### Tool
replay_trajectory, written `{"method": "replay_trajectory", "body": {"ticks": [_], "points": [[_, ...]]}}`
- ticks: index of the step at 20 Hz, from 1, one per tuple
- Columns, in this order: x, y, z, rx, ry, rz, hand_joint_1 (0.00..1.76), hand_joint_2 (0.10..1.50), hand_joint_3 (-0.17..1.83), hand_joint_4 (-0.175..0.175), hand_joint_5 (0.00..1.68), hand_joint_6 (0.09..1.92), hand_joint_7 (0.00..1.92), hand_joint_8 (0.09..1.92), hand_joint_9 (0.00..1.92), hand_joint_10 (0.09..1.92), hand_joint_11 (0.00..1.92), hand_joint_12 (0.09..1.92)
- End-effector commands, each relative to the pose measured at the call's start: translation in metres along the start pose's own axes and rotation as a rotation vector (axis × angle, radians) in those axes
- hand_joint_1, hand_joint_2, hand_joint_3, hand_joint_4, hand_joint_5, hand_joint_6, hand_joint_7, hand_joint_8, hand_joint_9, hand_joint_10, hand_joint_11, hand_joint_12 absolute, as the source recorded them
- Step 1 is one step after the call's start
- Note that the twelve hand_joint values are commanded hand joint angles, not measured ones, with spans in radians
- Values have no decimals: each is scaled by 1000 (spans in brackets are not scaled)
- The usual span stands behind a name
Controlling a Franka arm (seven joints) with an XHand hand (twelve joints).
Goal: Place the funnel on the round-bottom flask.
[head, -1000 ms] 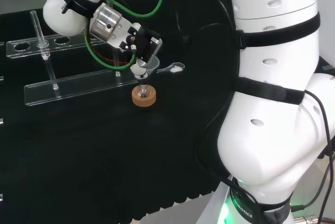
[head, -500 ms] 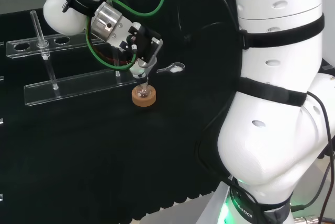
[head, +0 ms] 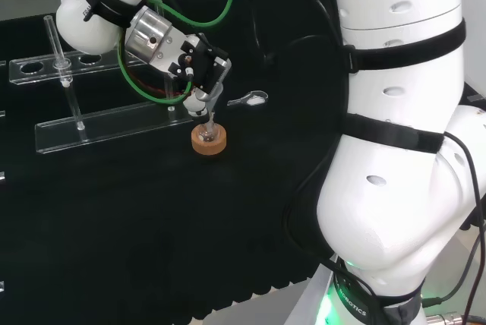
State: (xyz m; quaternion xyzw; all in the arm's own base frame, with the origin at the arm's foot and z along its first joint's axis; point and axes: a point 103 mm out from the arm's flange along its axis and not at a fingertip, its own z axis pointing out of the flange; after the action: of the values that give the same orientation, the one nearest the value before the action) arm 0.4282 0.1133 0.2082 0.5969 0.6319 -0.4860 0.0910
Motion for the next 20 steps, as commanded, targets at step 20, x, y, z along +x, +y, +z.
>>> {"method": "replay_trajectory", "body": {"ticks": [20], "points": [[-39, -49, -10, 9, 163, -10, 446, 838, -164, -18, 0, 87, 0, 172, 154, 802, 227, 1417]]}}
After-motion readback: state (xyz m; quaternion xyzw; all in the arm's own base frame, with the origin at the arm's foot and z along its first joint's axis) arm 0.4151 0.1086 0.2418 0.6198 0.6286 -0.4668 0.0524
